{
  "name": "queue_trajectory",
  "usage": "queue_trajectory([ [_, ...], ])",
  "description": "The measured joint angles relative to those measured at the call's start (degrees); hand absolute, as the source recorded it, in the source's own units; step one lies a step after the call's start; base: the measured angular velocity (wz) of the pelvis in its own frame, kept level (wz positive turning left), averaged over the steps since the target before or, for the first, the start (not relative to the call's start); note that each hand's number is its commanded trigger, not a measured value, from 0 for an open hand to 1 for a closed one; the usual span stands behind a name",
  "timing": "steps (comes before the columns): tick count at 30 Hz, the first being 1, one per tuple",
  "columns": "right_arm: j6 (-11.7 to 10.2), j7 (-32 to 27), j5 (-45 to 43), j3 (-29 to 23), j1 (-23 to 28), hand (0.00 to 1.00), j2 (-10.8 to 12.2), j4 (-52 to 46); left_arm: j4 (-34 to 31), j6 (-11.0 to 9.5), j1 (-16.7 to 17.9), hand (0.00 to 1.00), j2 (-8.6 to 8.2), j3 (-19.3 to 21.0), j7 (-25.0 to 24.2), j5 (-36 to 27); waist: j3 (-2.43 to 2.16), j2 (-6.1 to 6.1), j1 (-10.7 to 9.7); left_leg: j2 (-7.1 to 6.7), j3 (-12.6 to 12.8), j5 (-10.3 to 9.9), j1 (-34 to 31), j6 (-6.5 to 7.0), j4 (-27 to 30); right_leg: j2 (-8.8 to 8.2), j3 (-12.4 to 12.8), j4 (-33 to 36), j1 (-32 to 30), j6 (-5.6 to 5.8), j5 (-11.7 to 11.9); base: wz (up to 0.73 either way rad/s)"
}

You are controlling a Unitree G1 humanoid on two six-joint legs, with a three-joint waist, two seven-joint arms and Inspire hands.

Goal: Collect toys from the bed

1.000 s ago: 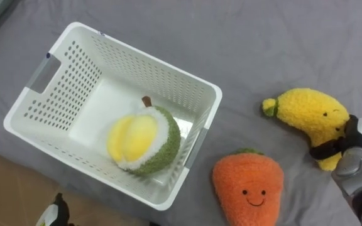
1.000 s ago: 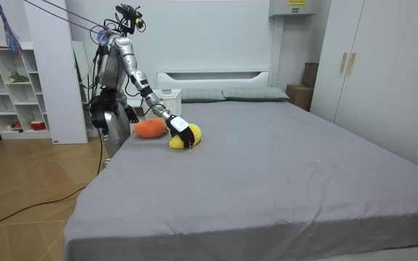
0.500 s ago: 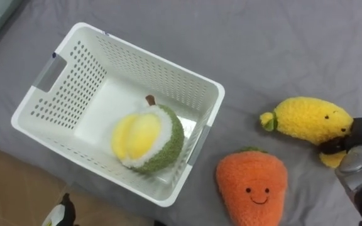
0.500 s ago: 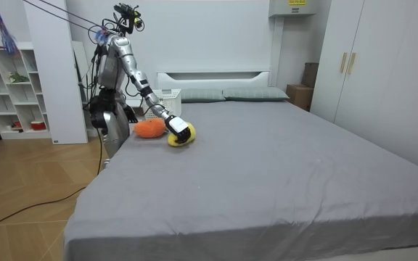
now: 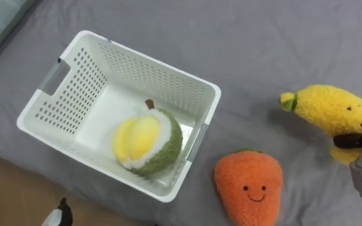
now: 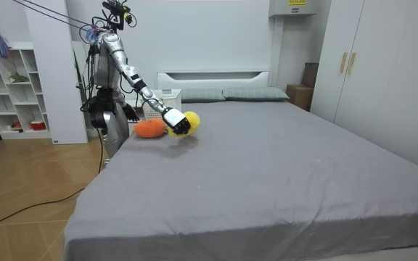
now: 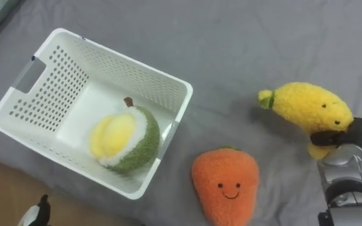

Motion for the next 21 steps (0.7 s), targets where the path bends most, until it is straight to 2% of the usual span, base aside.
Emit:
queue_trajectory([
  [1, -0.07, 0.03, -0.01, 0.00, 1.55, 1.00, -0.05, -2.23, -0.33, -0.04, 1.10, 0.00, 0.08, 0.27, 0.32, 0.04, -0.51, 0.10, -0.38, 0.01, 0.09, 0.00, 1.15, 0.00, -0.44, 0.00, 0.03, -0.09, 0.95, 0.02, -0.01, -0.06],
  [3, -0.09, 0.15, 0.18, -0.02, 3.50, 1.00, -0.09, -4.92, -0.39, -0.15, 2.44, 0.00, 0.06, 0.98, 1.04, -0.03, -0.93, 0.21, -0.85, 0.06, 0.39, 0.00, 2.88, 0.00, -0.81, 0.01, 0.08, -0.21, 2.47, 0.05, -0.03, -0.06],
  [6, -0.10, 0.79, -0.10, -0.02, 6.03, 1.00, -0.08, -7.92, -0.22, -0.18, 3.83, 0.00, 0.04, 2.47, 1.20, -0.05, -1.10, 0.25, -1.68, 0.16, 0.71, 0.00, 5.97, 0.00, -1.37, 0.08, 0.53, -0.35, 5.25, 0.10, -0.07, -0.07],
  [8, -0.11, 1.30, -1.67, -0.48, 7.13, 1.00, -0.03, -9.21, 0.28, -0.23, 4.42, 0.00, -0.05, 2.85, 1.26, 0.03, -1.46, 0.07, -1.68, 0.24, 1.62, 0.01, 7.89, -0.01, -2.18, 0.12, 1.55, -0.27, 6.35, 0.17, -0.14, -0.20],
  [11, -0.44, 1.39, -2.30, -1.81, 12.16, 1.00, 0.03, -16.93, 0.15, -0.29, 6.75, 0.00, -0.22, 3.93, 2.04, 0.21, -1.90, -0.28, -1.79, 0.32, 2.95, -0.01, 11.00, 0.01, -3.11, 0.23, 2.90, -0.40, 8.58, 0.26, -0.21, -0.24],
  [13, -0.46, 1.31, -2.32, -1.81, 16.24, 1.00, 0.28, -21.21, 0.16, 0.09, 7.69, 0.00, -0.25, 4.80, 2.64, -0.47, -2.20, -0.81, -2.62, 0.24, 3.09, -0.06, 13.00, 0.04, -3.47, 0.24, 3.21, -0.70, 10.53, 0.44, -0.38, -0.04],
  [16, -0.36, 1.46, -4.17, -2.06, 22.15, 1.00, 1.82, -29.11, -0.68, 0.51, 9.51, 0.00, -0.41, 4.97, 3.05, -0.44, -2.34, -1.08, -3.57, 0.20, 3.15, -0.08, 14.33, 0.05, -3.49, 0.33, 3.32, -1.31, 12.25, 0.56, -0.40, 0.00],
  [18, -0.37, 2.35, -6.30, -2.16, 23.98, 1.00, 2.76, -31.47, -0.88, 0.66, 9.87, 0.00, -0.61, 5.54, 3.04, 0.01, -2.29, -1.08, -4.04, 0.21, 3.22, -0.08, 15.10, 0.05, -3.54, 0.34, 3.36, -1.30, 12.99, 0.62, -0.44, -0.02],
  [21, -0.33, 3.37, -6.86, -2.22, 25.85, 1.00, 2.97, -35.71, -1.47, 0.64, 10.51, 0.00, -0.83, 7.00, 3.03, 0.07, -2.22, -1.01, -4.04, 0.25, 3.52, -0.07, 16.00, 0.06, -4.05, 0.54, 4.71, -1.19, 13.29, 0.68, -0.53, -0.13],
])
